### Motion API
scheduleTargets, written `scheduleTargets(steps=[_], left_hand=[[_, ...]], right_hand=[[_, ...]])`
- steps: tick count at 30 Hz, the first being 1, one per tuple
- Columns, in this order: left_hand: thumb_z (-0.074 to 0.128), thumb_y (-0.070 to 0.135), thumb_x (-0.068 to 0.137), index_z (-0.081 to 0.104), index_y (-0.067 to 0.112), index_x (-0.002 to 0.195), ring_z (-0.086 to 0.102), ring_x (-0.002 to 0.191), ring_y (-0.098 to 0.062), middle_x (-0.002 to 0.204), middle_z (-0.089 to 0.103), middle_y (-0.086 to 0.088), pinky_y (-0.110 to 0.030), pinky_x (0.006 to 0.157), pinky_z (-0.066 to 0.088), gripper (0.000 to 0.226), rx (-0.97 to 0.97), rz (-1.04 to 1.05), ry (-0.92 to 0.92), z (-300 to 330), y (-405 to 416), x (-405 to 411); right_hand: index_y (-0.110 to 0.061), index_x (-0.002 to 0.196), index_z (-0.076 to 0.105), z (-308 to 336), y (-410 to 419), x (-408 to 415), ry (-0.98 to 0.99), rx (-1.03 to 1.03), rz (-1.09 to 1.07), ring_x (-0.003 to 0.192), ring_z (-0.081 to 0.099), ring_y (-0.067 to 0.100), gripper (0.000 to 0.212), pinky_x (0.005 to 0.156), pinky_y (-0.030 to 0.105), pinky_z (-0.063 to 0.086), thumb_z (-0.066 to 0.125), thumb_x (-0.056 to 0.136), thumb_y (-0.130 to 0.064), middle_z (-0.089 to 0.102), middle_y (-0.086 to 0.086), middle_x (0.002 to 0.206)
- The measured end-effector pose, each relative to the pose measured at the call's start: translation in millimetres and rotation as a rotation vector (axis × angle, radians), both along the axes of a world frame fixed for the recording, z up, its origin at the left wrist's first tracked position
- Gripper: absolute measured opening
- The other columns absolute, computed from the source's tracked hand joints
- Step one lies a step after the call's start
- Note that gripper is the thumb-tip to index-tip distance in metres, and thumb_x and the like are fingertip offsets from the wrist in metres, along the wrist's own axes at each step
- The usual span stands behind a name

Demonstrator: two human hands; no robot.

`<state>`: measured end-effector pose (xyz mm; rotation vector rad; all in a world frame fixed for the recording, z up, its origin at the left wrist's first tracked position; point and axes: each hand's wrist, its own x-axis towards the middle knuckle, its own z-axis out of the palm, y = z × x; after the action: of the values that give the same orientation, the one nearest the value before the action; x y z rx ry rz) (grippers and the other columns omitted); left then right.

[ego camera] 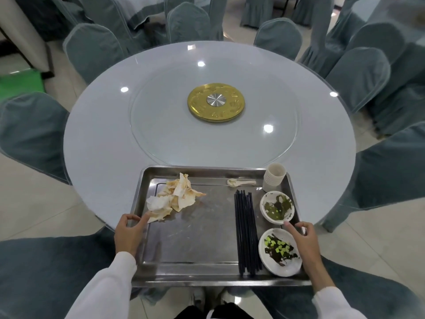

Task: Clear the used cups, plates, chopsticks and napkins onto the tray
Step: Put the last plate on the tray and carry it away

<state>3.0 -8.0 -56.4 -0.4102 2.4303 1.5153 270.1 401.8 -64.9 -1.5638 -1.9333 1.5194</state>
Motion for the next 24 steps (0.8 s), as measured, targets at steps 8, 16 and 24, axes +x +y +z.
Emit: scheduleTargets(steps=[8, 16, 24], left_hand=[[0.081, 0.057, 0.084, 0.059, 0.026, 0.101, 0.063, 0.1, -0.031, 0.103, 0.065, -0.003, -0.059, 0.095, 0.057, 0.042, 0.02, -0.121, 0.043, 17, -1, -13], [0.078, 0.064, 0.079, 0.062, 0.028, 0.097, 0.063, 0.096, -0.028, 0.099, 0.068, 0.001, -0.054, 0.09, 0.056, 0.044, 0.033, -0.324, 0.123, 41, 29, -36], [0.082, 0.068, 0.069, 0.066, 0.023, 0.094, 0.066, 0.098, -0.026, 0.099, 0.071, -0.002, -0.043, 0.085, 0.054, 0.053, 0.139, -0.464, 0.136, 77, 96, -33]], right_hand=[[-0.027, 0.108, 0.057, 33, -13, 14, 0.032, 0.021, -0.058, 0.109, 0.063, 0.027, 0.042, 0.089, 0.047, 0.057, 0.083, 0.085, -0.05, 0.063, 0.003, 0.116], [-0.032, 0.109, 0.053, 83, -27, 53, 0.069, 0.103, -0.167, 0.103, 0.062, 0.014, 0.055, 0.074, 0.033, 0.051, 0.086, 0.076, -0.061, 0.058, -0.007, 0.114], [-0.032, 0.121, 0.053, 129, -21, 114, 0.062, 0.138, -0.335, 0.116, 0.065, 0.037, 0.06, 0.098, 0.058, 0.058, 0.084, 0.079, -0.062, 0.06, 0.011, 0.134]])
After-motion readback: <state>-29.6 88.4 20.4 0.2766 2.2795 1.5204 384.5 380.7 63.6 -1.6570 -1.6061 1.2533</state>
